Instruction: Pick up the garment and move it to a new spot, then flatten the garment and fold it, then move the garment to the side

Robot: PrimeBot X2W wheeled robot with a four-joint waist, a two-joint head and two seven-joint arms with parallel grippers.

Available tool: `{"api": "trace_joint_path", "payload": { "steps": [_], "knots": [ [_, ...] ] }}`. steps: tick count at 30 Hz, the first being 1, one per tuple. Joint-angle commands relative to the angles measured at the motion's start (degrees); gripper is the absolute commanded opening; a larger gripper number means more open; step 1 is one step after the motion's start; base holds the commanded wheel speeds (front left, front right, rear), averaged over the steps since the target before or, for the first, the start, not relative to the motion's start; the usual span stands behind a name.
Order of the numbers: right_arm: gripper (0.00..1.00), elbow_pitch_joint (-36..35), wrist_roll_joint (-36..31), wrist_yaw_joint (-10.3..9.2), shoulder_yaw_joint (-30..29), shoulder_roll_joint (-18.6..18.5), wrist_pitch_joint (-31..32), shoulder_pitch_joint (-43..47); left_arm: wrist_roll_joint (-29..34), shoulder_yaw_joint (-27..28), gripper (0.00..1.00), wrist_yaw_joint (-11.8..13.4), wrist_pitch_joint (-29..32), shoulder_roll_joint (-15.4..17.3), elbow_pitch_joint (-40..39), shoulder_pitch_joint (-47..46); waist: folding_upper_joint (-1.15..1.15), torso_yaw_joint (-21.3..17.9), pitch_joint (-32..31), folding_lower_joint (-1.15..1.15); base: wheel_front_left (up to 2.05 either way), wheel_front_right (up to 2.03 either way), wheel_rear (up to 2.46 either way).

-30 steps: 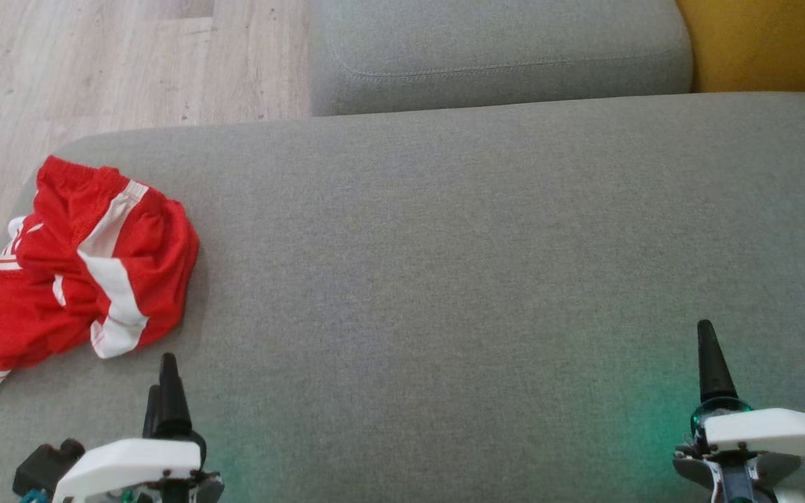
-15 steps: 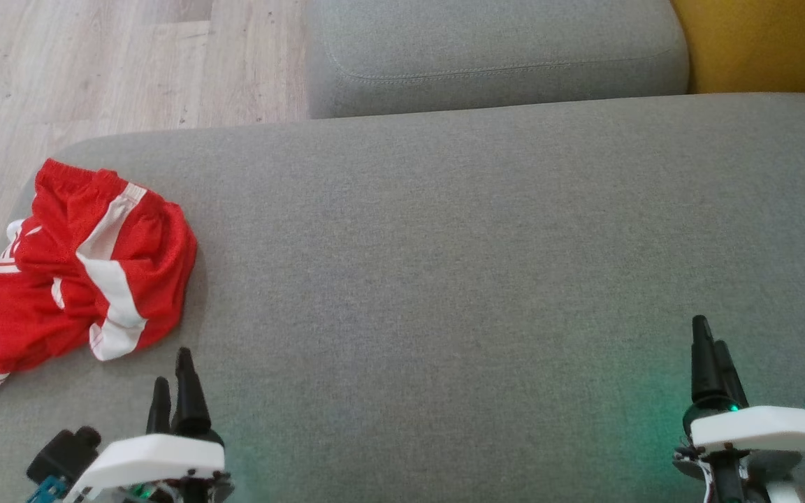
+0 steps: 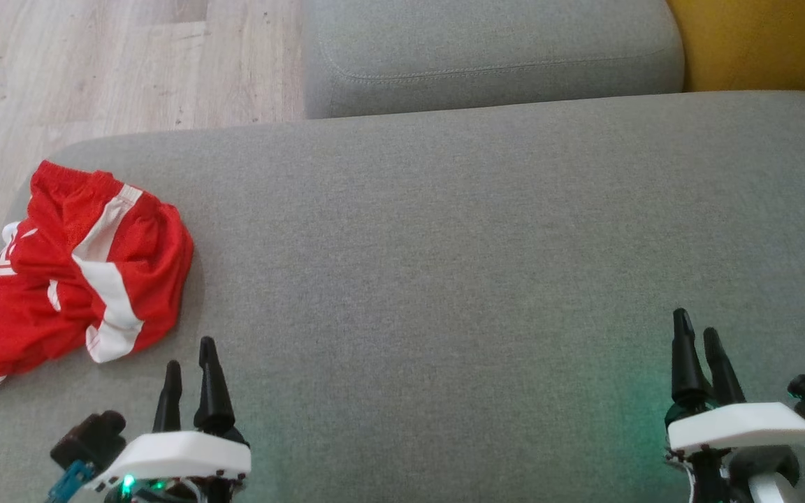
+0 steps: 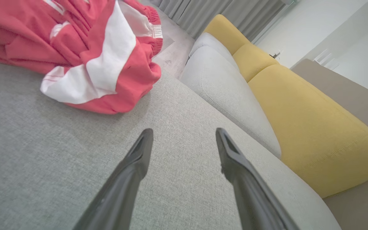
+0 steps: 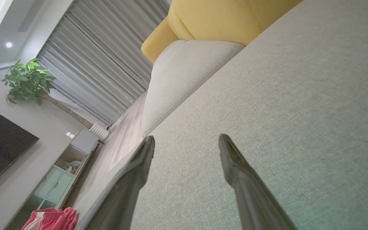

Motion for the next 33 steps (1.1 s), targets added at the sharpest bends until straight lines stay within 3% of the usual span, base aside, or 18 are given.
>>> {"api": "trace_joint_path", "payload": {
  "steps": [1,33],
  "knots": [
    [1.00,-2.5,-2.0,-0.02,1.1,-0.4,-1.0,-2.0,2.0,0.6,1.00,0.4,-0.9,0.3,-2.3,-3.2,0.00,0.0,0.0,0.00,0.00,0.00,0.00],
    [1.00,-4.2,-23.9,-0.04,5.0,-0.3,-6.1,-1.7,23.2,-3.8,1.00,3.3,-6.1,0.4,-2.0,-4.0,0.00,-1.0,-0.5,0.00,0.00,0.00,0.00]
  ]
}}
